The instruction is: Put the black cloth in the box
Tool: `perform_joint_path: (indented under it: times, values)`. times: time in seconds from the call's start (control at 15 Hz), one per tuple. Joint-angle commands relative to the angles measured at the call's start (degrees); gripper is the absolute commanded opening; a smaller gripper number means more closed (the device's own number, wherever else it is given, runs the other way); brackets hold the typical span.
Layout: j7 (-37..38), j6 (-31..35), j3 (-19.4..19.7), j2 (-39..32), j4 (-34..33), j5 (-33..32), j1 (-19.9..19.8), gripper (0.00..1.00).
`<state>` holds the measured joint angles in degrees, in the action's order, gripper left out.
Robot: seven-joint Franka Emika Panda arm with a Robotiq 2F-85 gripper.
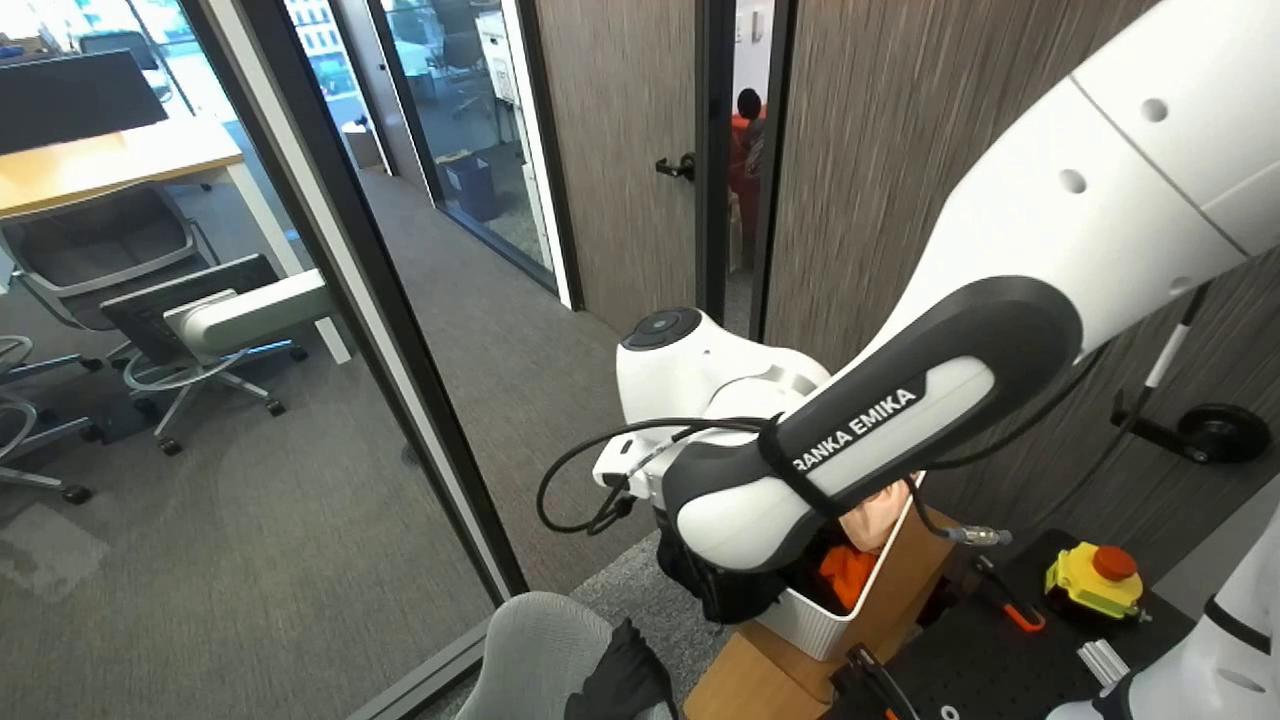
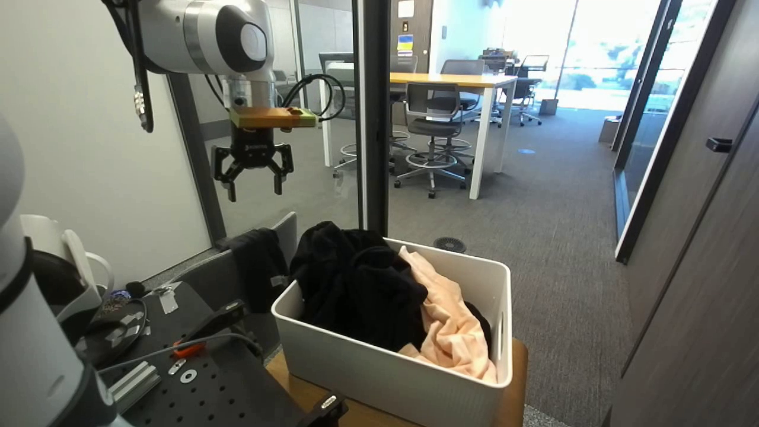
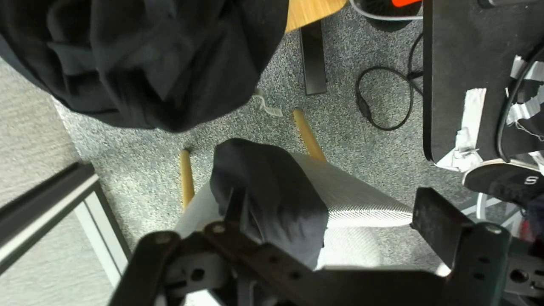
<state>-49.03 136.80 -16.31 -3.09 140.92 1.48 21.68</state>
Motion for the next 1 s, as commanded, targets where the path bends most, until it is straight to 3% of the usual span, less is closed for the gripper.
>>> perform_joint_path:
  times: [0.0,0.53,0.93]
  values:
    - [-4.5,1.6,-4.1,-6.9,-5.0,1.7,-0.2,1.00]
    - [-0.5,3.6,-10.0,-18.8,-12.3,-3.1,1.7,1.00]
    - [6.1,7.1,-8.7,-27.4,-17.5,-12.7,6.5,1.00]
